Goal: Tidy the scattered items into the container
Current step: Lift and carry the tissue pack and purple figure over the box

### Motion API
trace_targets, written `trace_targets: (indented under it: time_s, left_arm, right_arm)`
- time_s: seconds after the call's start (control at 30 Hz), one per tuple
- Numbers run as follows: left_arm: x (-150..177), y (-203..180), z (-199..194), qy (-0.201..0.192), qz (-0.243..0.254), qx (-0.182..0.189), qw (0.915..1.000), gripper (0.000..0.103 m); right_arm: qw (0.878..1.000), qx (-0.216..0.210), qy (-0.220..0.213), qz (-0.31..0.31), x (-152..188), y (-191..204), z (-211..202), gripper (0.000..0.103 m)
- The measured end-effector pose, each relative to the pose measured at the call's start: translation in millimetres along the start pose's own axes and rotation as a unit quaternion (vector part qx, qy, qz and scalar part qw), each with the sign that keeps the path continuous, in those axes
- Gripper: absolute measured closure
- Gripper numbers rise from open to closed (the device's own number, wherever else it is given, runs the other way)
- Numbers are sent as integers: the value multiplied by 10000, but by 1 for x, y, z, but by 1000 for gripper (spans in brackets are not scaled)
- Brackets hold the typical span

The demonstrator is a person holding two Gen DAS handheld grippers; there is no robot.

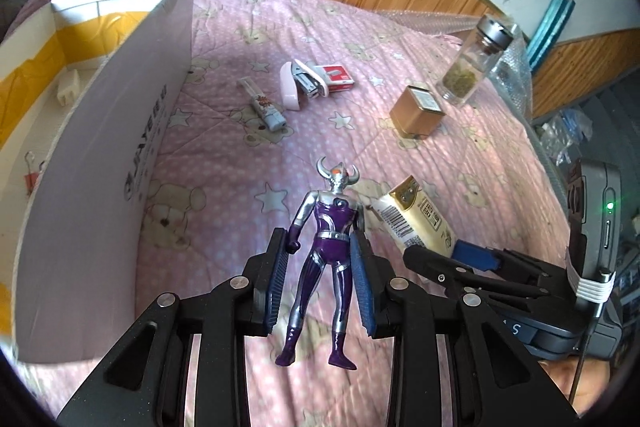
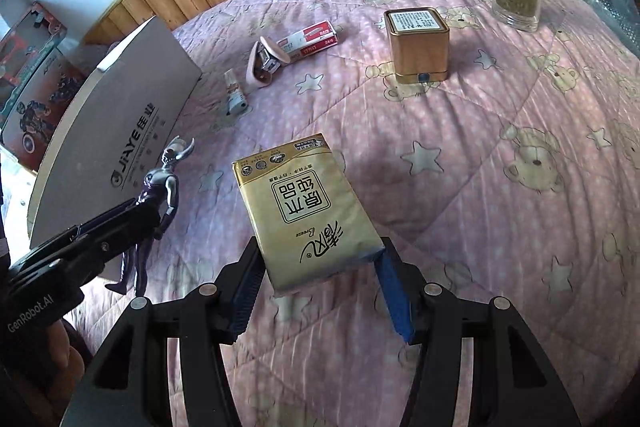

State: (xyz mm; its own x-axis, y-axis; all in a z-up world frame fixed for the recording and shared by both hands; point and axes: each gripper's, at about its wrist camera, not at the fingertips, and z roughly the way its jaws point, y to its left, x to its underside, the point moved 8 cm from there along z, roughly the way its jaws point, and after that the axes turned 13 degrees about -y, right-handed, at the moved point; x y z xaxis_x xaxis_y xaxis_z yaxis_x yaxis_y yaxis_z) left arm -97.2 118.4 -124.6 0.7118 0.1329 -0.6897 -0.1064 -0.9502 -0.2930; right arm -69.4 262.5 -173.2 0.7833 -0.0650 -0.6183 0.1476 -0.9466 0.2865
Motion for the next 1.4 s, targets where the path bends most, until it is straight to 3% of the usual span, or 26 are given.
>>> trace_targets:
  time_s: [0.67, 1.4]
  left_arm:
    - [-9, 6, -77, -635, -344, 293, 9970, 70]
    - [-40, 67, -126, -1268, -1164, 351, 9845, 70]
  right_arm:
    - [9990, -302, -238, -242, 11, 53, -65, 46]
    - [9928, -837, -539, -672, -12, 141, -101, 46]
